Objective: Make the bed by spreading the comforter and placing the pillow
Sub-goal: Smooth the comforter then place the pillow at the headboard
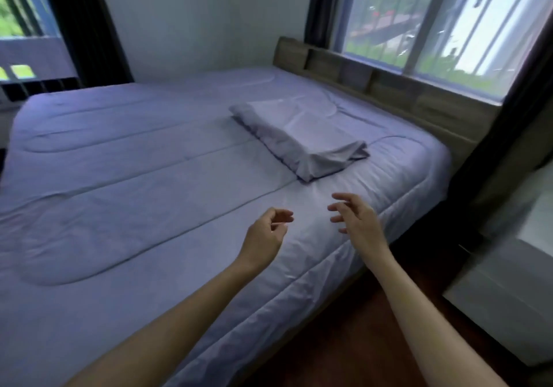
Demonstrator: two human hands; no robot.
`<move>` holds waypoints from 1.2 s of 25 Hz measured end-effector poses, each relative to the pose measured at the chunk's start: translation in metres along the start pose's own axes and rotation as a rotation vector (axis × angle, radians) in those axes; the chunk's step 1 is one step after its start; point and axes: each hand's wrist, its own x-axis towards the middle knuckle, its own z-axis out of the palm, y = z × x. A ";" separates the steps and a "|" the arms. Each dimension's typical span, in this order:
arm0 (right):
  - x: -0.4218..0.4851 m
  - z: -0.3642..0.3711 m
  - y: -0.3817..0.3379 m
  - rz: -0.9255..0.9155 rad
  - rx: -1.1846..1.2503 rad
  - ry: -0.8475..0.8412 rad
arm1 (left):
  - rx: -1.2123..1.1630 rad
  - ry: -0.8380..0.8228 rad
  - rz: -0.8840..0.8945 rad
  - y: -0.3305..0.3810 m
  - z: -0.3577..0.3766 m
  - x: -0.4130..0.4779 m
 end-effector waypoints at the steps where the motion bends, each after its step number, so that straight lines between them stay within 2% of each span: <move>1: 0.012 0.008 0.016 0.022 -0.002 -0.040 | 0.059 0.071 -0.027 -0.014 0.004 0.013; 4: 0.046 0.036 0.056 0.072 -0.004 -0.146 | 0.184 0.241 -0.102 -0.055 0.010 0.060; 6: 0.069 0.055 0.072 0.110 -0.005 -0.188 | 0.226 0.284 -0.123 -0.081 0.012 0.091; 11: 0.138 0.105 0.106 0.188 -0.035 -0.320 | 0.297 0.266 -0.147 -0.157 0.005 0.167; 14: 0.162 0.137 0.131 0.238 -0.066 -0.425 | 0.513 0.202 -0.228 -0.210 -0.009 0.202; 17: 0.171 0.163 0.156 0.258 -0.106 -0.523 | 0.716 0.118 -0.402 -0.259 -0.039 0.204; 20: 0.181 0.190 0.166 0.242 -0.137 -0.505 | 0.901 0.142 -0.458 -0.295 -0.085 0.169; 23: 0.180 0.228 0.161 0.153 -0.132 -0.501 | 0.975 0.408 -0.538 -0.313 -0.122 0.111; 25: 0.167 0.255 0.163 -0.056 -0.171 -0.568 | 1.018 0.619 -0.731 -0.336 -0.141 0.066; 28: 0.155 0.275 0.186 -0.365 -0.421 -0.880 | 0.753 1.066 -1.166 -0.356 -0.170 0.024; 29: 0.158 0.270 0.200 -0.460 -0.567 -0.966 | 0.677 1.132 -1.217 -0.351 -0.172 0.027; 30: 0.166 0.259 0.218 -0.556 -0.684 -0.983 | 0.707 1.127 -1.222 -0.337 -0.160 0.039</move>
